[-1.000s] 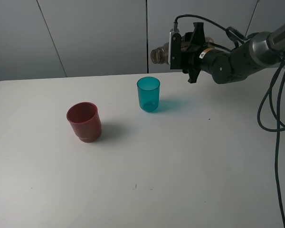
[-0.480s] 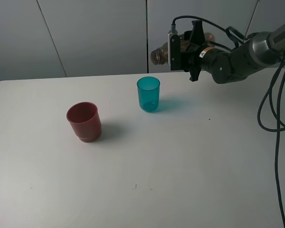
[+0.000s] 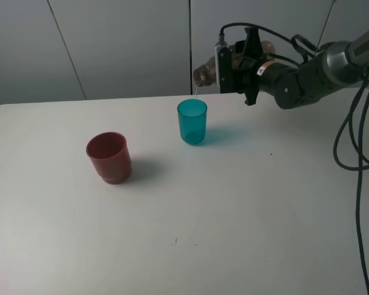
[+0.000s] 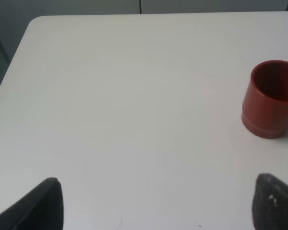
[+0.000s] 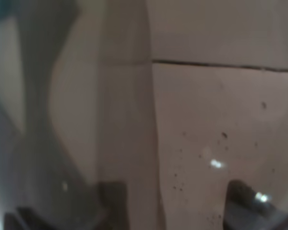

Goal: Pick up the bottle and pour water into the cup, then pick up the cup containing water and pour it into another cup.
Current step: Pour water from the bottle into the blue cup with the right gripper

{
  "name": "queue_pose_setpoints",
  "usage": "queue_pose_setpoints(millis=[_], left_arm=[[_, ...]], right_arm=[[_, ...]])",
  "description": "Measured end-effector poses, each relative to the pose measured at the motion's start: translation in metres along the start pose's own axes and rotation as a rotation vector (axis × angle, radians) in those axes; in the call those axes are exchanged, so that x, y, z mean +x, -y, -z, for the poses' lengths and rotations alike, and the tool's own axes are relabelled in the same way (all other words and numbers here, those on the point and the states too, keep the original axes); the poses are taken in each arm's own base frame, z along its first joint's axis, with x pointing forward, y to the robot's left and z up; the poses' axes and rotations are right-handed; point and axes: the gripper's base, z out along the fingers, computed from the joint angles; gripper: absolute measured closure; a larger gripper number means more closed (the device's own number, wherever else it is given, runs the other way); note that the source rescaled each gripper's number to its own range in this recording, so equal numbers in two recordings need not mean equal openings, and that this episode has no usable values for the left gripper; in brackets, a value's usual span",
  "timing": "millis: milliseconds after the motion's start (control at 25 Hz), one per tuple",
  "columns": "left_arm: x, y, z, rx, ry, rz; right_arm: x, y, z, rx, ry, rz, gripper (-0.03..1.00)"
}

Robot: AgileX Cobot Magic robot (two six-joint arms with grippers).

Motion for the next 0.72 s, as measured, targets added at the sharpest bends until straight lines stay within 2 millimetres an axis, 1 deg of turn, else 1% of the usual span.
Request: queue_pose_setpoints(millis=[720], left_arm=[[0.0, 0.0, 0.0, 0.0, 0.0, 0.0]], right_arm=[[-0.0004, 0.0006, 0.0, 0.006, 0.004, 0.085, 0.96]])
